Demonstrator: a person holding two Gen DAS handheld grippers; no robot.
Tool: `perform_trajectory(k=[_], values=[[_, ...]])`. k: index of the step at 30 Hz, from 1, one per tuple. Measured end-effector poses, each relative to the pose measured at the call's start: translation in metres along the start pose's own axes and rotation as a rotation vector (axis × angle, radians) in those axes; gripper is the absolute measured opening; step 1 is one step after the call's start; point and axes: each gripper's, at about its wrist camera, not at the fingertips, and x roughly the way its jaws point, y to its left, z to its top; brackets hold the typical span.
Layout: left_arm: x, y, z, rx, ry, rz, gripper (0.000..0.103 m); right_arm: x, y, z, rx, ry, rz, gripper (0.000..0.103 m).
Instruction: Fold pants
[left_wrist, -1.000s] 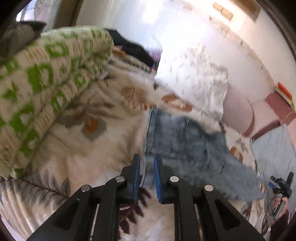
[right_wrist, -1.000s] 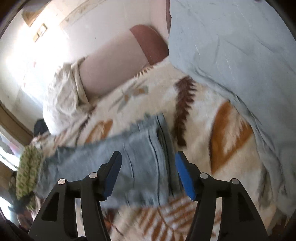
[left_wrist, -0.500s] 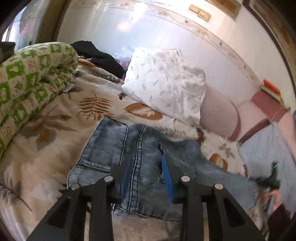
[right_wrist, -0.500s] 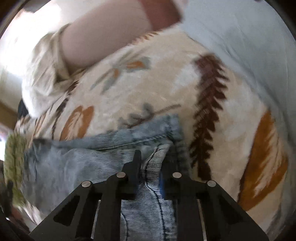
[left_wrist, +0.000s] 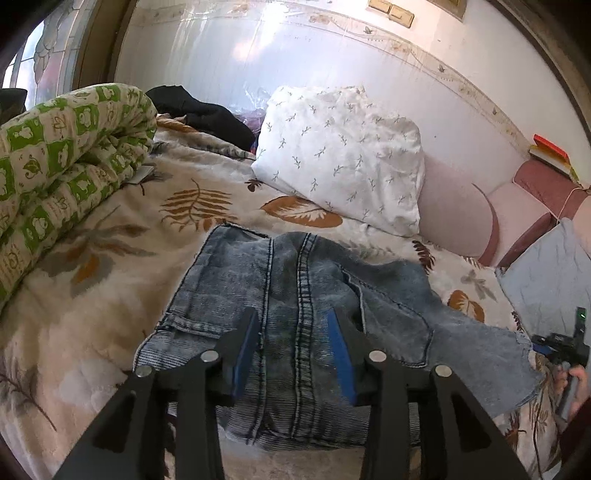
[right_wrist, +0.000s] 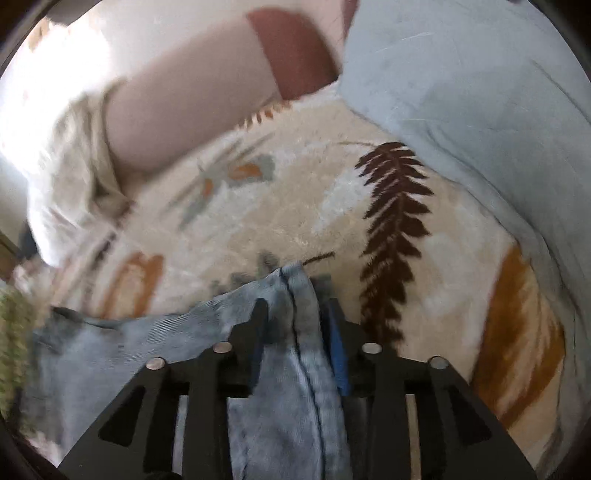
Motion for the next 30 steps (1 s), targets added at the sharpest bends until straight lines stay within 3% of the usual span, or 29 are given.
perform_trajectory(k=[2,7,12,13,14,21,27,30], values=[[-0.002,-0.004,0.0,0.013,-0.01,-0.004,0.045,-0.027,-0.004,-0.01,0.004,-0.028,0.02,0.039],[-0.008,-0.025,-0.006,0.103,-0.032,0.0,0.051,-0.061,0.009,-0.045,-0.076,0.003,0.048,0.039],[-0.01,-0.041,-0.013,0.17,-0.015,-0.004,0.068,-0.037,0.03,-0.065,-0.147,0.055,-0.027,0.037],[-0.008,-0.043,-0.014,0.183,0.002,-0.01,0.071,-0.025,0.034,-0.07,-0.174,0.106,-0.073,0.03],[-0.006,-0.045,-0.016,0.195,0.022,-0.012,0.071,-0.02,0.035,-0.076,-0.195,0.137,-0.109,0.029],[0.025,-0.037,-0.028,0.21,0.226,0.055,0.071,-0.035,0.047,-0.104,-0.284,0.243,-0.174,0.029],[0.01,-0.031,-0.02,0.178,0.178,0.001,0.071,-0.04,0.052,-0.093,-0.252,0.263,-0.184,0.036],[0.001,-0.03,-0.014,0.173,0.126,-0.025,0.071,-0.062,0.066,-0.078,-0.21,0.175,-0.081,0.039]])
